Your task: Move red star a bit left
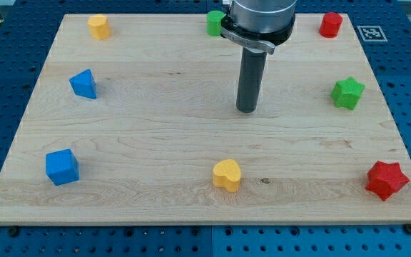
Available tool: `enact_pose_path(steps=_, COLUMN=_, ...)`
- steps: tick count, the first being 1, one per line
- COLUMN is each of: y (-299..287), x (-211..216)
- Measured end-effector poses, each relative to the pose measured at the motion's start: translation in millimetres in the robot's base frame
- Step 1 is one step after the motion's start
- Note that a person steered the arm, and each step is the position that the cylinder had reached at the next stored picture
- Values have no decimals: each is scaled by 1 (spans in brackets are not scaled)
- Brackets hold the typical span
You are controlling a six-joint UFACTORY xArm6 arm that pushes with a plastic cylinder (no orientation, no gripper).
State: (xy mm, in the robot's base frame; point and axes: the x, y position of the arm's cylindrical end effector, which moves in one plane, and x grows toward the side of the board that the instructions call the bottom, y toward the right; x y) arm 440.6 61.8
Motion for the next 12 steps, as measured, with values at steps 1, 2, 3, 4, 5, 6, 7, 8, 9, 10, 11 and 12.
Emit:
enact_pose_path(steps=1, y=0, x=-3)
enact_pose_path(steps=2, y=0, x=-3)
enact_pose_path(steps=3, y=1, x=-3)
enact_pose_path(steps=4, y=7, x=-3)
enact_pose_path(steps=5, y=58, x=1)
enact_pose_path(steps=6, y=115, x=15)
enact_pose_path(steps=7, y=167, x=31)
enact_pose_path(steps=8, y=232, x=52)
enact_pose_path(steps=9, y=279, x=99)
enact_pose_path(steps=10, y=278, x=154)
enact_pose_path(steps=11, y=278, x=154)
enact_pose_path(steps=12, y=271, x=149)
